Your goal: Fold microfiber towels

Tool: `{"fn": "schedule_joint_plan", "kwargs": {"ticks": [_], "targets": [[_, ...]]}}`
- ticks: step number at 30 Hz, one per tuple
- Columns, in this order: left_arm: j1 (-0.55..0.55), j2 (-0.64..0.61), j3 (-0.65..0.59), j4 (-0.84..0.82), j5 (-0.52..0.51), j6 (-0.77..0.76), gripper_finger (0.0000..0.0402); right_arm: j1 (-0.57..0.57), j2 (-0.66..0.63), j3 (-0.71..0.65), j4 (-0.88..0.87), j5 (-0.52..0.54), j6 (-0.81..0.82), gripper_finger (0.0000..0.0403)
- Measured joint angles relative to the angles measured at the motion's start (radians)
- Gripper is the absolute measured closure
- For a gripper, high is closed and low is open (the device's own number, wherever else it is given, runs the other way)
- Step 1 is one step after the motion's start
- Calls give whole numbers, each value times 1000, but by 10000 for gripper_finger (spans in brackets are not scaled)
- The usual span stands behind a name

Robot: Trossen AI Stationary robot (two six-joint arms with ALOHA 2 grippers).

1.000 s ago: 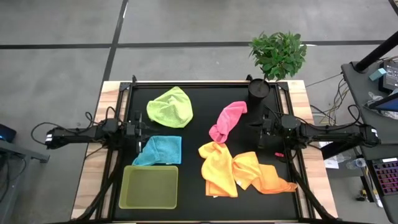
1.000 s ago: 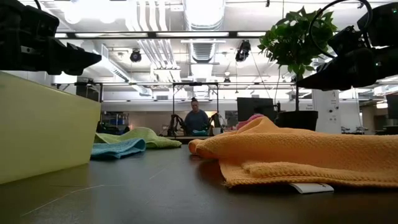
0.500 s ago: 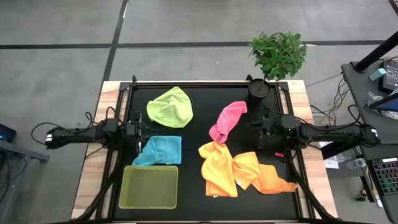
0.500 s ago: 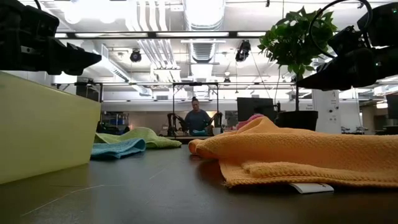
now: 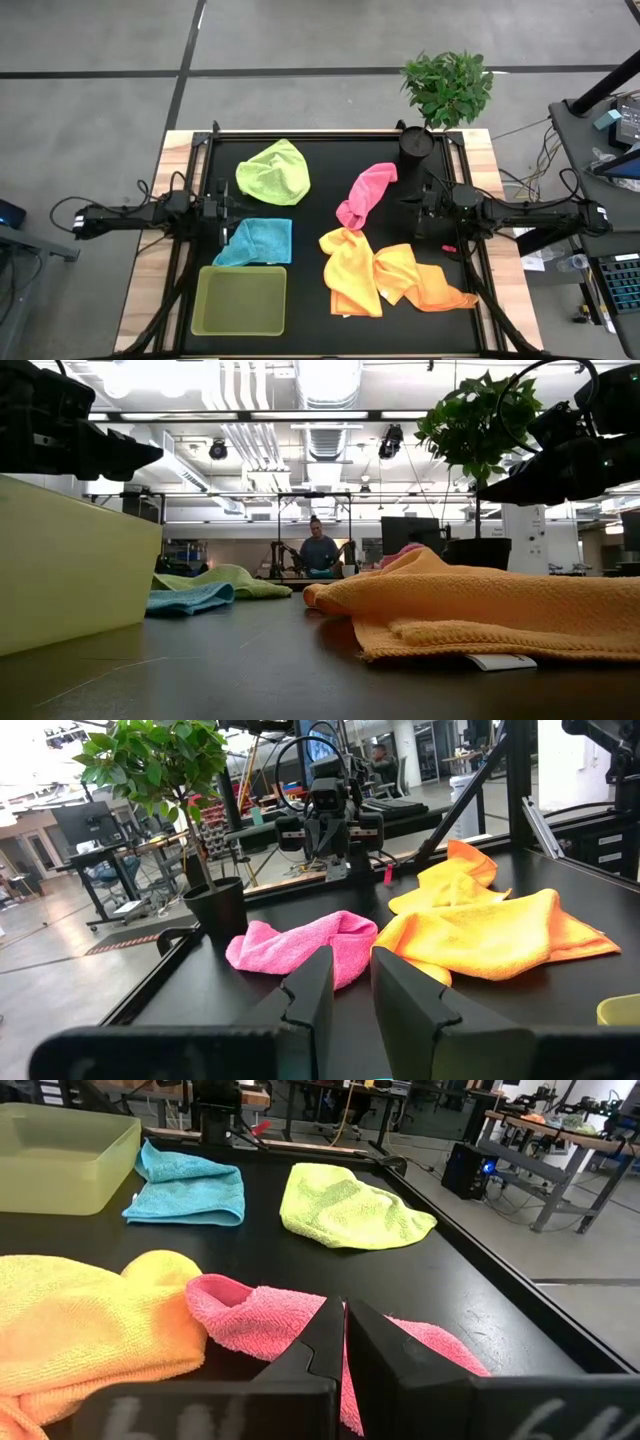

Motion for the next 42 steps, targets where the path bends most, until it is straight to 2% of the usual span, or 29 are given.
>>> {"fn": "schedule_joint_plan", "kwargs": {"ticks": [42], "targets": [[0, 0, 0, 0, 0, 0, 343, 0, 0, 0, 0, 0, 0, 394]]}}
